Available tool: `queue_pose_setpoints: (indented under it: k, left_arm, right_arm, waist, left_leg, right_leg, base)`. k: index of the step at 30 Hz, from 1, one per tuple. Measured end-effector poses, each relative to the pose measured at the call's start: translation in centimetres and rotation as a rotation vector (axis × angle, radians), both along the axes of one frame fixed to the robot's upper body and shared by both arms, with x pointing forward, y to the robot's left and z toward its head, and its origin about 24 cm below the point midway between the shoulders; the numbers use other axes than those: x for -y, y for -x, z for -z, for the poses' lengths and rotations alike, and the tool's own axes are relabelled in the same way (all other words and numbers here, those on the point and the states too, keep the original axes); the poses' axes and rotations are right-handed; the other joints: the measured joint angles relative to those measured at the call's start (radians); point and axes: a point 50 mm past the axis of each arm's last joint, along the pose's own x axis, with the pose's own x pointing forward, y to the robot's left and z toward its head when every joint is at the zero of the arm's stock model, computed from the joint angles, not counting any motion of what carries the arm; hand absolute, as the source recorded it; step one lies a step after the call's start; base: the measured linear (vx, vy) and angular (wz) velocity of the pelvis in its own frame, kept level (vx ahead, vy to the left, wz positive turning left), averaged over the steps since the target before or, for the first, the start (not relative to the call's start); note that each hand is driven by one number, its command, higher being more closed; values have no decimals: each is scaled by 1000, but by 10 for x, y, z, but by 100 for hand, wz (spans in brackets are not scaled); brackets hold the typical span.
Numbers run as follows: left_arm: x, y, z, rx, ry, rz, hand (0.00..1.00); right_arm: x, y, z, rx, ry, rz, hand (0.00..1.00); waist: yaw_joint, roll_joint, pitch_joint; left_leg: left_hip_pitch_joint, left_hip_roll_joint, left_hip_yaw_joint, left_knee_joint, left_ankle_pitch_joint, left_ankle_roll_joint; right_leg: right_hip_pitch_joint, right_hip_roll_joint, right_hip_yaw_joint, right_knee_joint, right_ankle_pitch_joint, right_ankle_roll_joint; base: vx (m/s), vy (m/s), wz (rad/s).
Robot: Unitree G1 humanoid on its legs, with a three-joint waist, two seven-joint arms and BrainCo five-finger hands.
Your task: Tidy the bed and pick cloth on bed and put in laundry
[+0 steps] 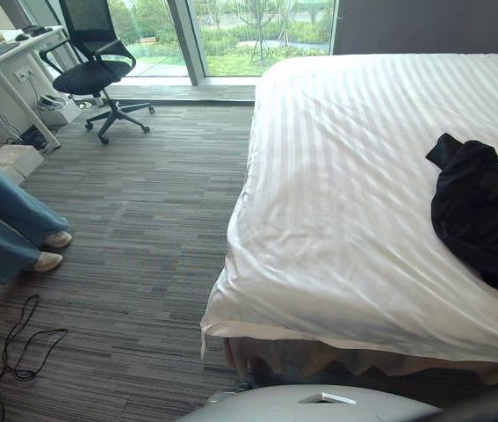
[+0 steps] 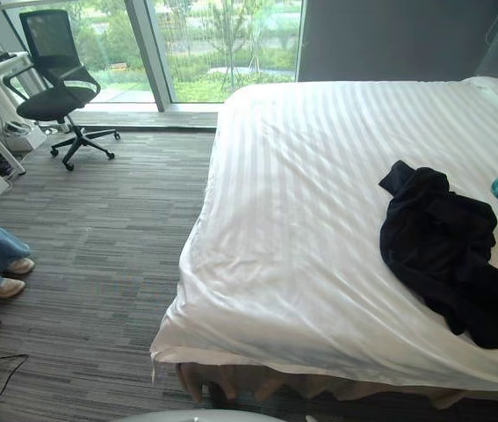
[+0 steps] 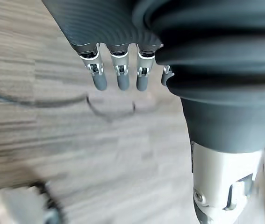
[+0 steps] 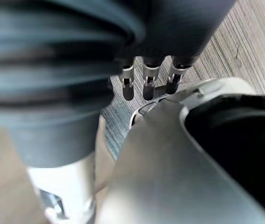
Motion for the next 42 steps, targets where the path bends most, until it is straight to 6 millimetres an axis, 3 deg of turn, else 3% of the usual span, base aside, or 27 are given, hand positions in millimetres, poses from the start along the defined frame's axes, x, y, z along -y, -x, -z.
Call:
queue_pose_setpoints:
  k: [4, 8, 9, 13, 16, 18, 19, 21, 22, 24, 26, 27, 29, 30, 32, 33, 36, 39, 42]
  left_arm:
    - [16, -43, 4, 128, 78, 279, 0]
    - [23, -73, 3, 212, 97, 426, 0]
    - [24, -80, 2, 230, 101, 452, 0]
    - [25, -99, 0, 279, 107, 495, 0]
    - [23, -103, -2, 296, 98, 508, 0]
    - [25, -103, -2, 308, 107, 483, 0]
    - [25, -103, -3, 314, 108, 479, 0]
    - [26, -103, -4, 325, 105, 482, 0]
    - [25, -102, -4, 325, 103, 482, 0]
    - [23, -99, -5, 323, 91, 495, 0]
    - [22, -99, -5, 320, 87, 513, 0]
    - [21, -100, -5, 320, 82, 525, 0]
    - [20, -100, -5, 319, 81, 526, 0]
    - [19, -100, -6, 315, 76, 525, 0]
    - [18, -99, -5, 306, 70, 520, 0]
    - [18, -96, -4, 292, 75, 516, 0]
    - [19, -92, -3, 284, 90, 515, 0]
    - [21, -80, -2, 287, 123, 513, 0]
    - [21, -89, -5, 360, 138, 523, 0]
  right_arm:
    - [-4, -3, 1, -17, 32, 174, 0]
    - [-1, 2, 1, -51, 136, 316, 0]
    - [6, 3, 0, -51, 194, 373, 100]
    - [43, -19, -18, 68, 440, 479, 100]
    - [79, -52, -49, 259, 638, 538, 100]
    - [105, -87, -97, 490, 859, 495, 100]
    - [109, -95, -111, 546, 923, 465, 100]
    - [116, -128, -172, 817, 1118, 353, 100]
    - [115, -136, -187, 896, 1152, 309, 100]
    - [95, -172, -239, 1200, 1194, 69, 100]
    - [77, -196, -263, 1369, 1160, -97, 100]
    - [54, -220, -281, 1528, 1081, -287, 100]
    - [30, -239, -292, 1644, 989, -460, 100]
    - [5, -255, -299, 1737, 865, -598, 100]
    - [-16, -271, -304, 1809, 729, -694, 100]
    - [-38, -288, -309, 1858, 601, -782, 100]
    - [-75, -310, -314, 1881, 445, -915, 100]
    - [-121, -316, -313, 1898, 231, -991, 100]
    - [-160, -319, -323, 1915, 108, -1073, 100]
  waist:
    - [-19, -9, 5]
    - [-43, -13, 11]
    - [-44, -19, 14]
    - [-60, -17, 48]
    - [-68, -29, 64]
    - [-70, -35, 72]
    - [-70, -36, 73]
    - [-70, -38, 74]
    - [-70, -37, 74]
    - [-72, -38, 74]
    - [-69, -38, 72]
    - [-67, -40, 72]
    - [-63, -41, 71]
    - [-49, -42, 70]
    - [-27, -42, 70]
    - [-5, -42, 69]
    - [36, -44, 70]
    - [79, -47, 69]
    - [116, -46, 93]
  left_leg:
    - [-1, 14, 48, 0, -5, -7]
    - [1, 17, 83, 0, -14, -11]
    - [5, 20, 105, 0, -14, -9]
    - [8, 19, 134, 2, -16, -10]
    - [22, 19, 157, 6, -16, -10]
    - [30, 19, 162, 6, -16, -10]
    - [31, 20, 162, 6, -16, -10]
    - [31, 22, 162, 6, -16, -10]
    - [31, 24, 162, 6, -16, -10]
    - [30, 26, 160, 6, -16, -10]
    - [21, 24, 157, 3, -16, -10]
    - [6, 24, 145, 1, -16, -10]
    - [-8, 22, 120, 1, -13, -7]
    - [-17, 16, 95, 1, -6, -2]
    - [-22, 10, 70, 0, 1, 2]
    - [-30, 3, 44, 0, 11, 6]
    - [-37, -4, 5, 0, 24, 11]
    - [-46, -10, -38, 1, 36, 12]
    - [-127, -9, -94, 6, 80, 11]
  right_leg:
    - [-28, 6, 46, -1, 3, 8]
    - [-49, 17, 89, -4, 18, 8]
    - [-56, 19, 107, -5, 27, 5]
    - [-60, 21, 131, -16, 44, -5]
    - [-49, 21, 153, -23, 47, -8]
    - [-45, 20, 156, -22, 48, -9]
    - [-45, 19, 156, -21, 48, -9]
    - [-47, 16, 156, -18, 49, -9]
    - [-48, 15, 156, -17, 49, -9]
    - [-52, 16, 156, -11, 49, -9]
    - [-64, 18, 155, -3, 48, -9]
    - [-74, 18, 147, -3, 48, -9]
    - [-77, 18, 125, -2, 48, -9]
    - [-71, 16, 102, -2, 48, -9]
    - [-62, 11, 77, -3, 50, -6]
    - [-54, 6, 50, -4, 51, -5]
    - [-29, 1, 8, -14, 53, -1]
    - [-12, -2, -37, -28, 55, 2]
    - [-60, -1, -92, -11, 57, -4]
  base:
    - [-64, 16, -30]
    - [20, 15, -40]
    - [62, 10, -35]
    - [100, 4, -24]
    - [87, -10, -19]
    - [60, -24, -11]
    - [25, -21, -7]
    - [9, -8, -2]
    - [0, 0, 0]
    - [0, 0, 0]
    - [-62, -8, 5]
    - [-98, -10, 16]
    - [-90, -21, 36]
    - [-73, -18, 46]
    - [-63, -5, 50]
    - [-57, 4, 58]
    - [-50, -2, 57]
    - [-48, -16, 43]
    - [-67, -14, 55]
